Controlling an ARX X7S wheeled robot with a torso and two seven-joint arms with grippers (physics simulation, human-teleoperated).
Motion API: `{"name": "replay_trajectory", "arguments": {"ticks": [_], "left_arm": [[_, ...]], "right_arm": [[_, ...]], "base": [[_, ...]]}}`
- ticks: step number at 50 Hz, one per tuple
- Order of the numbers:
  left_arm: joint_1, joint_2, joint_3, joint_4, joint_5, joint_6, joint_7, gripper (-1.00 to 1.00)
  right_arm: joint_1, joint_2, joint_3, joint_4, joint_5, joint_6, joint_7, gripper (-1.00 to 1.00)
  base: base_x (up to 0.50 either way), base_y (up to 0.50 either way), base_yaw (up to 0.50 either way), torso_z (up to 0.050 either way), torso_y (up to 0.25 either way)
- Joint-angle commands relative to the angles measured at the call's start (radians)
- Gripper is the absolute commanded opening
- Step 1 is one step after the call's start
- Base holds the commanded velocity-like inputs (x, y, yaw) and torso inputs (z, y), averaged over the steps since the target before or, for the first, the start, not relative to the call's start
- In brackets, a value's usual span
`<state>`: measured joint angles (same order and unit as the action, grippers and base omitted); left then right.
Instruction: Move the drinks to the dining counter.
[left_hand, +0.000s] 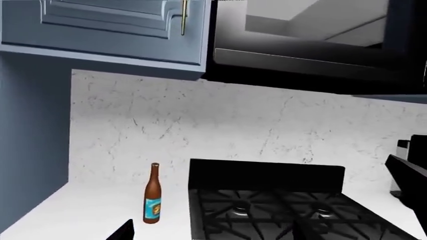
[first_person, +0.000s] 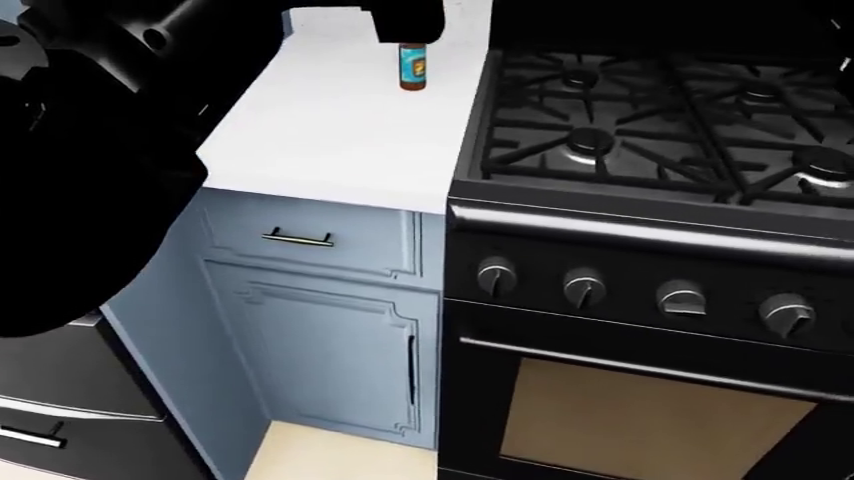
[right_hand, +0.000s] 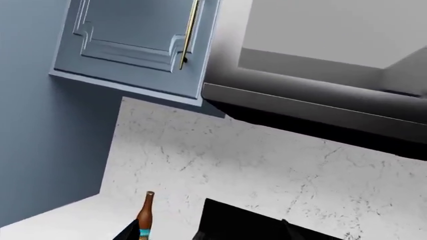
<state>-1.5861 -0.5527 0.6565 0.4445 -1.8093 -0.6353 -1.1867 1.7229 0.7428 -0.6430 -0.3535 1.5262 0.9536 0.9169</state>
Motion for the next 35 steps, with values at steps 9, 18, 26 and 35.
{"name": "replay_trajectory", "arguments": {"ticks": [9,18,26,35], "left_arm": [[-0.001,-0.003,0.002,-0.001,0.002,0.004,0.001,1.0],[0.001,-0.003,0.003,-0.001,0.002,0.006,0.002,1.0],[0.0,-0.003,0.007,0.0,0.001,0.006,0.001,1.0],[-0.003,-0.004,0.008,-0.001,0.001,0.006,0.002,1.0]], "right_arm": [[0.032,-0.001,-0.037,-0.005,-0.034,0.045,-0.011,1.0],[0.015,-0.001,-0.031,-0.006,-0.034,0.028,-0.015,1.0],[0.008,0.004,-0.028,-0.003,-0.027,0.024,-0.005,1.0],[0.014,0.004,-0.028,0.001,-0.018,0.03,0.006,1.0]], "base": [[0.1,0.02,0.0,0.0,0.0],[0.49,0.09,0.0,0.0,0.0],[0.49,0.09,0.0,0.0,0.001],[0.45,0.09,0.0,0.0,0.002]]}}
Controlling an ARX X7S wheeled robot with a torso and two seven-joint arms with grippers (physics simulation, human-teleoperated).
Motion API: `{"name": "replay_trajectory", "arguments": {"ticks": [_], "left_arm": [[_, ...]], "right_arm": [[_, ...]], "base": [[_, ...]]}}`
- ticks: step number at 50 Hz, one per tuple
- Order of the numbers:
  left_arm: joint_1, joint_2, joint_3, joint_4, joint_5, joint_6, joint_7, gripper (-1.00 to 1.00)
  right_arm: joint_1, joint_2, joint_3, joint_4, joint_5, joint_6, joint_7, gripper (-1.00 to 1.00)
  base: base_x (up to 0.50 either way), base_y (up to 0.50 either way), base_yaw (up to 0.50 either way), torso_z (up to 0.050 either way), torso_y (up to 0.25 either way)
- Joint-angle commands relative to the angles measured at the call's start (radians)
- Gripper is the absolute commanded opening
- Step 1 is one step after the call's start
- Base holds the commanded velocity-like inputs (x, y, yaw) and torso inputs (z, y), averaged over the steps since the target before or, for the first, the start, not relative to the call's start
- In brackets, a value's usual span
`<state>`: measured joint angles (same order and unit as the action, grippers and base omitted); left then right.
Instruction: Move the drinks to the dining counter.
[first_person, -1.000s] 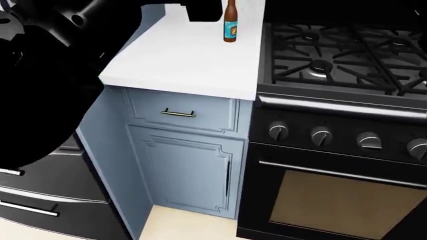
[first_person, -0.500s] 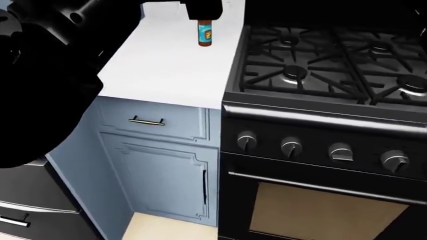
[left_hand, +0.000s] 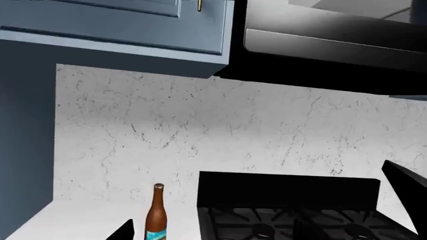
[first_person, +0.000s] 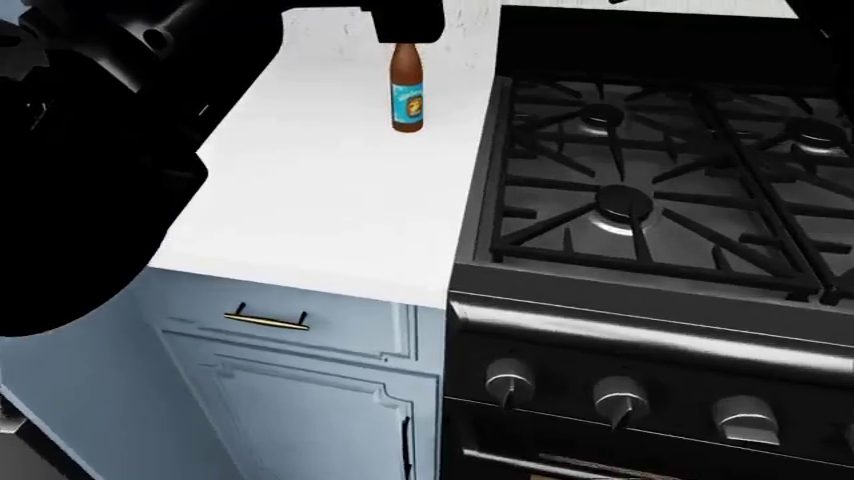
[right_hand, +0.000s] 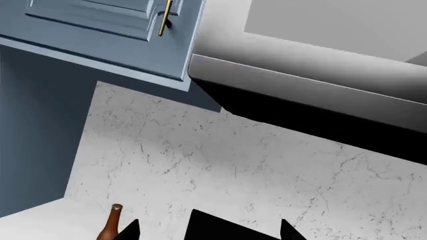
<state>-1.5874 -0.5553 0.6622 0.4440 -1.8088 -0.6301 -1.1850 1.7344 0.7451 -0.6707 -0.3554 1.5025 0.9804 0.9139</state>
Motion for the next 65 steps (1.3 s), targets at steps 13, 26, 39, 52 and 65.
{"name": "replay_trajectory", "arguments": {"ticks": [13,26,39,52,65], "left_arm": [[-0.005,-0.002,0.003,0.0,-0.001,0.003,-0.001,1.0],[0.001,-0.002,0.006,0.006,-0.001,0.006,-0.002,1.0],[-0.01,-0.002,0.005,0.002,-0.009,0.007,-0.003,1.0],[-0.009,-0.004,0.006,-0.001,-0.004,0.009,0.001,1.0],[-0.008,-0.004,0.009,0.004,-0.006,0.012,-0.002,1.0]], "right_arm": [[0.011,-0.004,-0.017,0.016,0.009,0.026,0.026,1.0],[0.009,0.001,-0.011,0.005,0.01,0.017,0.015,1.0],[-0.026,0.002,0.04,-0.004,0.02,-0.06,-0.007,1.0],[-0.008,-0.005,0.0,0.013,0.007,-0.012,0.019,1.0],[0.012,-0.003,-0.013,0.004,-0.003,0.009,0.014,1.0]], "base": [[0.16,0.03,0.0,0.0,0.001],[0.43,0.08,0.0,0.0,0.0],[0.11,0.02,-0.19,0.0,0.002],[-0.03,0.0,-0.35,0.0,0.0],[-0.03,0.41,0.0,0.0,0.0]]}}
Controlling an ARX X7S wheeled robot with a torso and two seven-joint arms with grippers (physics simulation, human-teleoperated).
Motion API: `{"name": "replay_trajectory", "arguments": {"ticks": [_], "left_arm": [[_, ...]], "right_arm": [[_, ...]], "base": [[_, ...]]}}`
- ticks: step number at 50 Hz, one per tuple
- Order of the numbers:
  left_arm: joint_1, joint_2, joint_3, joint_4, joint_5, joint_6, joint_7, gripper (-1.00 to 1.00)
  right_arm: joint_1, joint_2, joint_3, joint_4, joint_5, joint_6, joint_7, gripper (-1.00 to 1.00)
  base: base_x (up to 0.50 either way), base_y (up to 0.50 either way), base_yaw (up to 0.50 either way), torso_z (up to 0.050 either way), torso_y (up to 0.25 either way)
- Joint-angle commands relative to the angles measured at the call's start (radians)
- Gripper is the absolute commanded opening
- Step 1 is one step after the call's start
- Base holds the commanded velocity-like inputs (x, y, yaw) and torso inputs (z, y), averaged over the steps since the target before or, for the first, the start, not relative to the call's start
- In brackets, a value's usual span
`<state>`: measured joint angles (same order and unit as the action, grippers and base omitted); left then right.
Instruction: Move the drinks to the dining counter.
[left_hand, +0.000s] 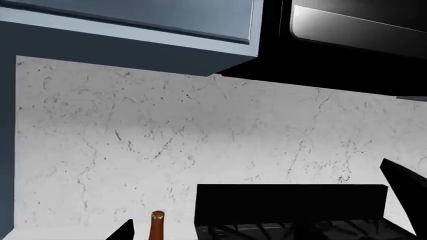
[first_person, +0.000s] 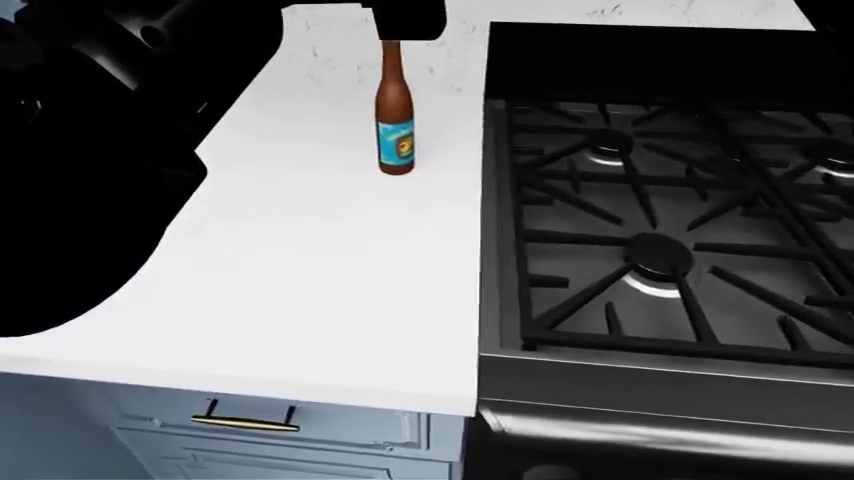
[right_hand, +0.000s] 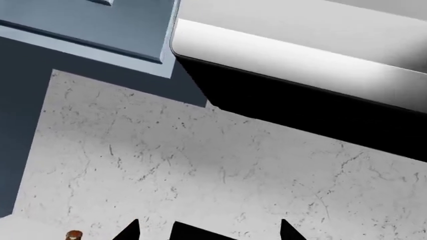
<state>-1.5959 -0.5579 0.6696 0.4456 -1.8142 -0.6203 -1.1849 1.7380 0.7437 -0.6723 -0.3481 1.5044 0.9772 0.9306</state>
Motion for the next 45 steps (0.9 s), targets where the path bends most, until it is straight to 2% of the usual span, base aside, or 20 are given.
{"name": "replay_trajectory", "arguments": {"ticks": [1,13,29,45], "left_arm": [[0.001,-0.001,0.001,0.003,-0.001,0.002,-0.002,1.0],[0.0,-0.002,0.004,0.003,-0.001,0.003,-0.001,1.0],[0.009,-0.007,0.015,-0.007,0.006,-0.001,0.0,1.0],[0.007,-0.005,0.017,-0.003,0.003,0.002,-0.003,1.0]], "right_arm": [[0.008,-0.001,-0.011,-0.004,-0.003,0.013,-0.002,1.0],[0.008,-0.003,-0.018,0.0,0.004,0.021,-0.006,1.0],[0.016,-0.009,-0.025,-0.01,-0.028,0.014,-0.032,1.0],[0.01,-0.008,-0.02,-0.004,-0.014,0.011,-0.016,1.0]], "base": [[-0.04,0.5,0.0,0.0,0.0],[-0.04,0.5,0.0,0.0,0.0],[0.0,0.0,0.0,0.0,0.0],[0.42,0.04,0.0,0.0,0.001]]}}
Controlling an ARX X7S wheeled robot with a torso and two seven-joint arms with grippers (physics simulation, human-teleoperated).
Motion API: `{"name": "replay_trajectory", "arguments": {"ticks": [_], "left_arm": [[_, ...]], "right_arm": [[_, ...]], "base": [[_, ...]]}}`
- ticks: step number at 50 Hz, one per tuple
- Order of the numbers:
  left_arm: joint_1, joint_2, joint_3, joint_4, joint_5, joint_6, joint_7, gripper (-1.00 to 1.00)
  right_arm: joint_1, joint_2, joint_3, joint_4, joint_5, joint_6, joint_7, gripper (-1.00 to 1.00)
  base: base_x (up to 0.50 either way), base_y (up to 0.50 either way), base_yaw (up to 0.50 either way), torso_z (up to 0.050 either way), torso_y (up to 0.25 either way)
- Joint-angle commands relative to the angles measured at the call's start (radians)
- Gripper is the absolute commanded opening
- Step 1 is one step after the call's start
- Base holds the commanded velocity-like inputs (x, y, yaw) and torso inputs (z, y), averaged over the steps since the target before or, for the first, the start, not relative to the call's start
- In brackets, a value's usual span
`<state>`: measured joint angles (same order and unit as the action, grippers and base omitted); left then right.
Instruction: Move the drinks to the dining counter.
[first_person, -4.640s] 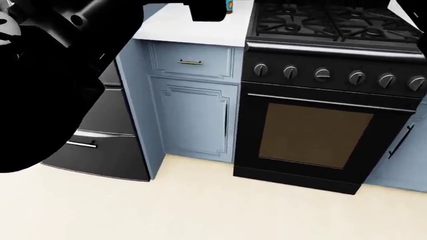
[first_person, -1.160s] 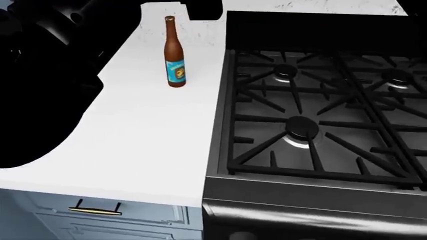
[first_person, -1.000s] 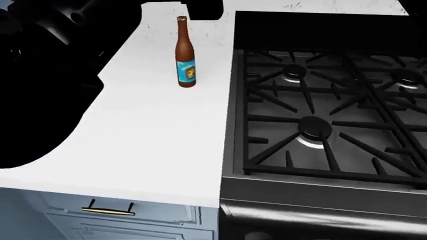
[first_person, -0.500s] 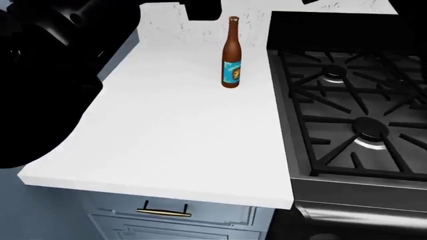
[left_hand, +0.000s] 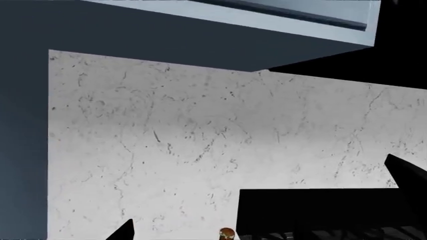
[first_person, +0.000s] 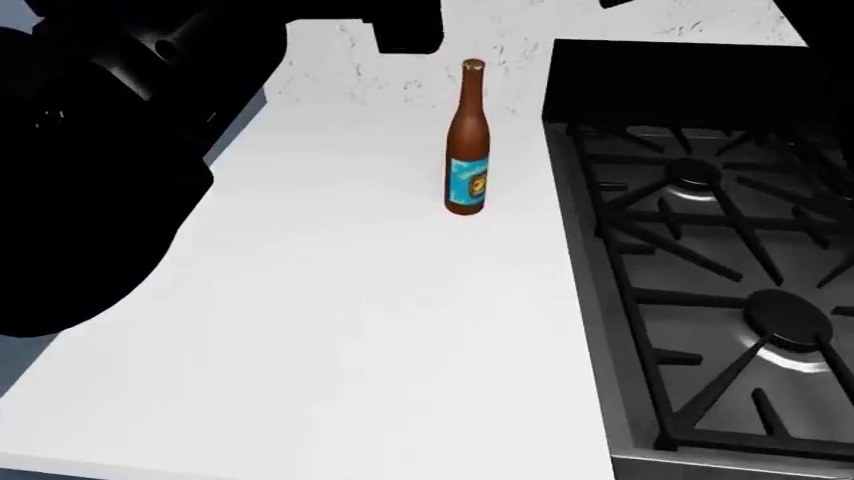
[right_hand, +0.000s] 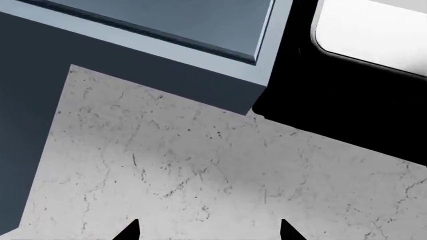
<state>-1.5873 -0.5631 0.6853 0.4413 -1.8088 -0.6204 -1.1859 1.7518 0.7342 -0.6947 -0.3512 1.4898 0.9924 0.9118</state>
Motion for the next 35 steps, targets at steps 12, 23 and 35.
{"name": "replay_trajectory", "arguments": {"ticks": [12,23,35], "left_arm": [[0.0,-0.001,0.003,0.004,-0.003,0.003,-0.002,1.0],[-0.002,-0.001,0.005,0.001,0.001,0.003,0.002,1.0],[0.067,0.029,0.072,0.0,0.054,-0.015,0.034,1.0]], "right_arm": [[0.003,0.003,0.004,-0.011,-0.004,-0.008,-0.016,1.0],[-0.003,0.003,0.002,0.0,0.002,-0.006,-0.002,1.0],[-0.003,0.005,-0.001,-0.001,0.015,0.001,0.009,1.0]], "base": [[0.16,0.02,0.0,0.0,0.0],[0.26,0.03,0.0,0.0,0.001],[0.0,0.0,0.0,0.0,0.0]]}}
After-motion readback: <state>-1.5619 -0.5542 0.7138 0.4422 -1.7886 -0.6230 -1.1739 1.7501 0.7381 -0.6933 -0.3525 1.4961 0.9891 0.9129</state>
